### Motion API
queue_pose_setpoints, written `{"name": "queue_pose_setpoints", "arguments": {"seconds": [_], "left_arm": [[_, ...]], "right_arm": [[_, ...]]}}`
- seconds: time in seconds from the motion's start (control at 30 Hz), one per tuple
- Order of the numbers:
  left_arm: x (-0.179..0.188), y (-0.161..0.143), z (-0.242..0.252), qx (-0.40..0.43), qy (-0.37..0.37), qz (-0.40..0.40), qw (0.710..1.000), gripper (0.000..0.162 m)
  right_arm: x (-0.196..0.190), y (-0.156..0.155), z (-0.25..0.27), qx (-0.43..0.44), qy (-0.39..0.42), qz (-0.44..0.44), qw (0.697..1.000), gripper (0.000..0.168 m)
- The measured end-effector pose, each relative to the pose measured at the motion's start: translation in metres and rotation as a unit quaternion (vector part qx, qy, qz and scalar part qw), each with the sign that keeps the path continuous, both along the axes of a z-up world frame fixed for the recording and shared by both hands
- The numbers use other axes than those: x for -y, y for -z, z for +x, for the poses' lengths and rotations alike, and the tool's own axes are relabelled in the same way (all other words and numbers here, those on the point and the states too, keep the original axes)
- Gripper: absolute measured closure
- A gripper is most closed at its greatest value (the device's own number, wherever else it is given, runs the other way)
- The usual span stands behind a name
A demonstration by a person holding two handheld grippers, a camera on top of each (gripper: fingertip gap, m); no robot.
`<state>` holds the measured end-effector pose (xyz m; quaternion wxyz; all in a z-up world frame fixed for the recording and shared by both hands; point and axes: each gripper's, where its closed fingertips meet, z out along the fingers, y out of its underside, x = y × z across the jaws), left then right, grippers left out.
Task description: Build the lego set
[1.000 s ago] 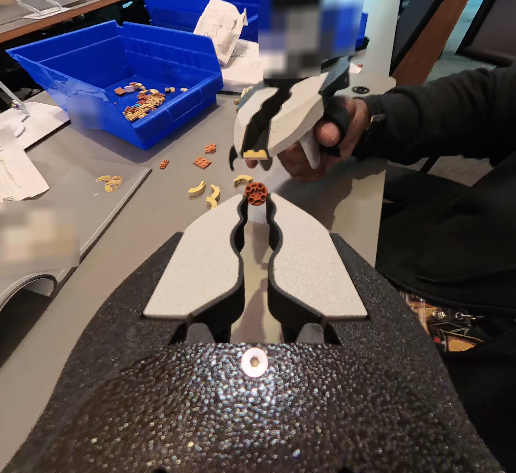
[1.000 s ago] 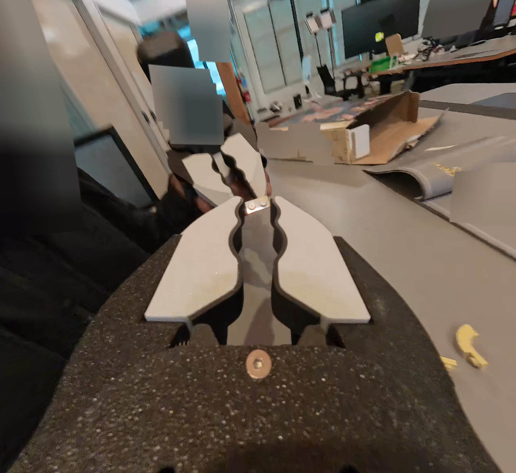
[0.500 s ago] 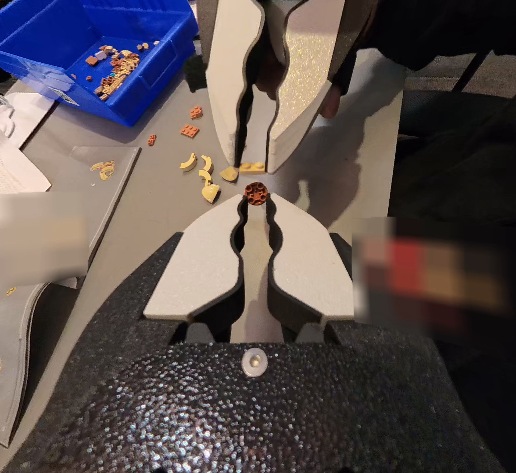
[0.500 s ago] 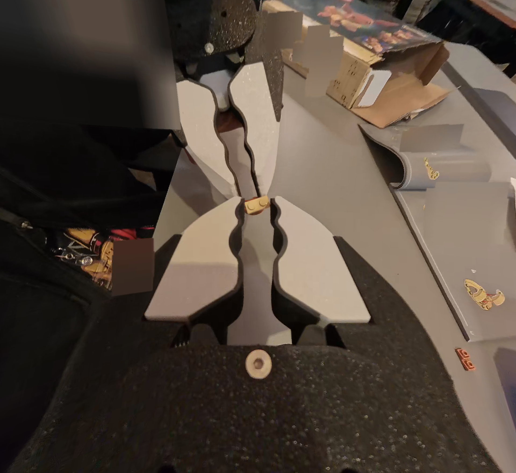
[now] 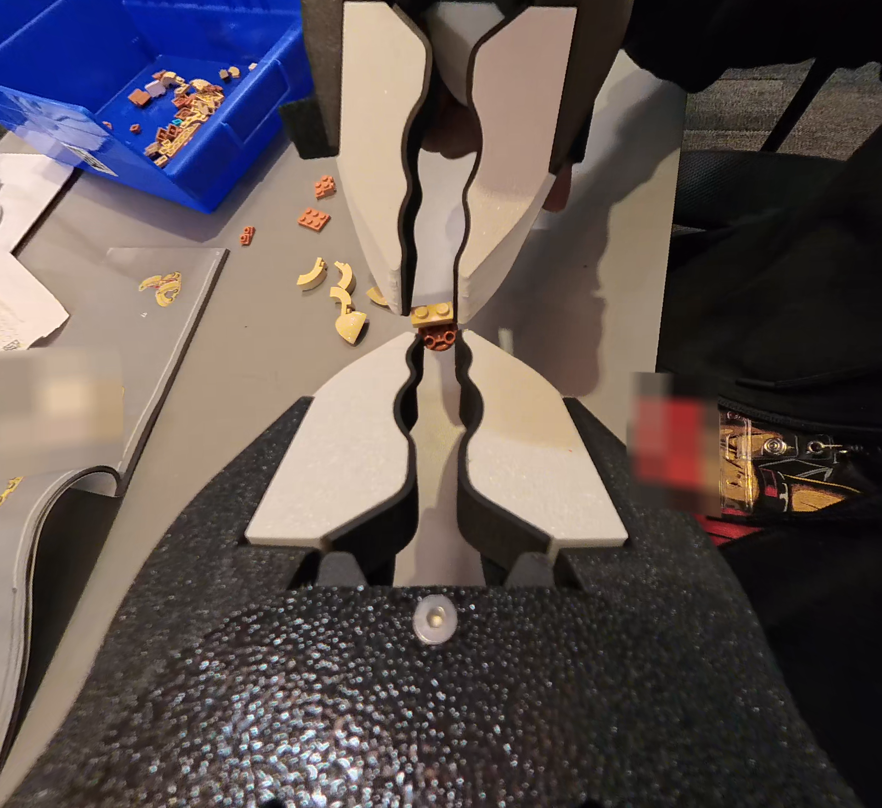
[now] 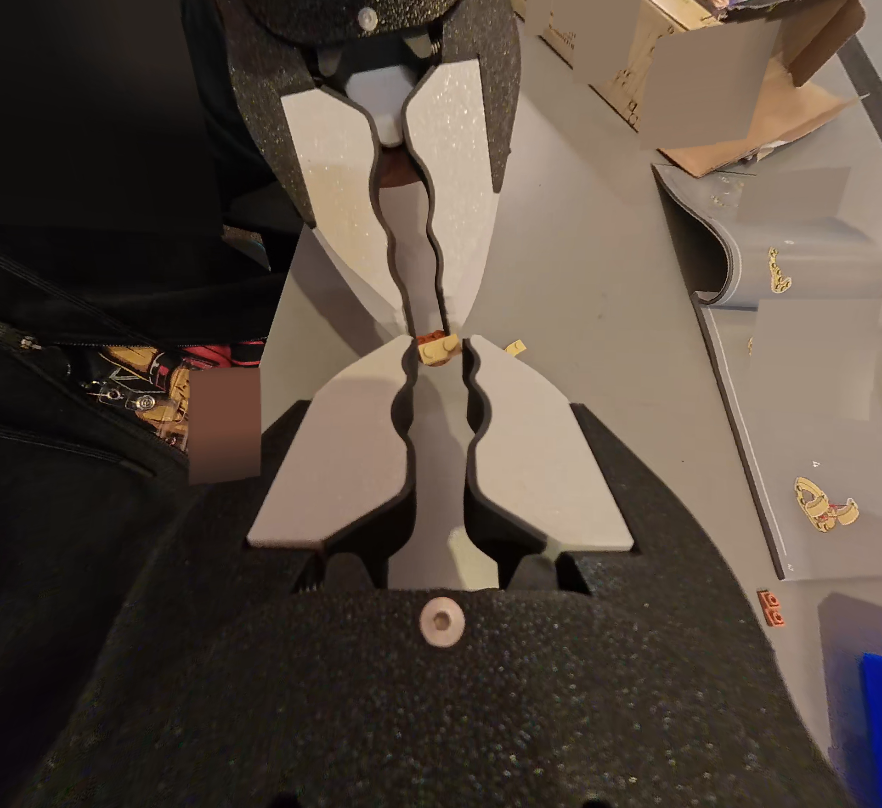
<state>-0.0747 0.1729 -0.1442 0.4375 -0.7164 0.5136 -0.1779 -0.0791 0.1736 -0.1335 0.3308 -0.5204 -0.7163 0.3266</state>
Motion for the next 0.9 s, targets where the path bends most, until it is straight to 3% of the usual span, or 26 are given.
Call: {"name": "queue_pose_setpoints", "arguments": {"seconds": [0.73, 0.9], "left_arm": [[0.003, -0.002, 0.005, 0.03, 0.017, -0.017, 0.999, 0.15], [0.002, -0.004, 0.004, 0.051, 0.025, -0.029, 0.998, 0.15]], "right_arm": [[0.003, 0.001, 0.003, -0.009, -0.007, 0.0, 1.0, 0.146], [0.004, -0.006, 0.011, -0.035, -0.028, 0.034, 0.998, 0.139]]}}
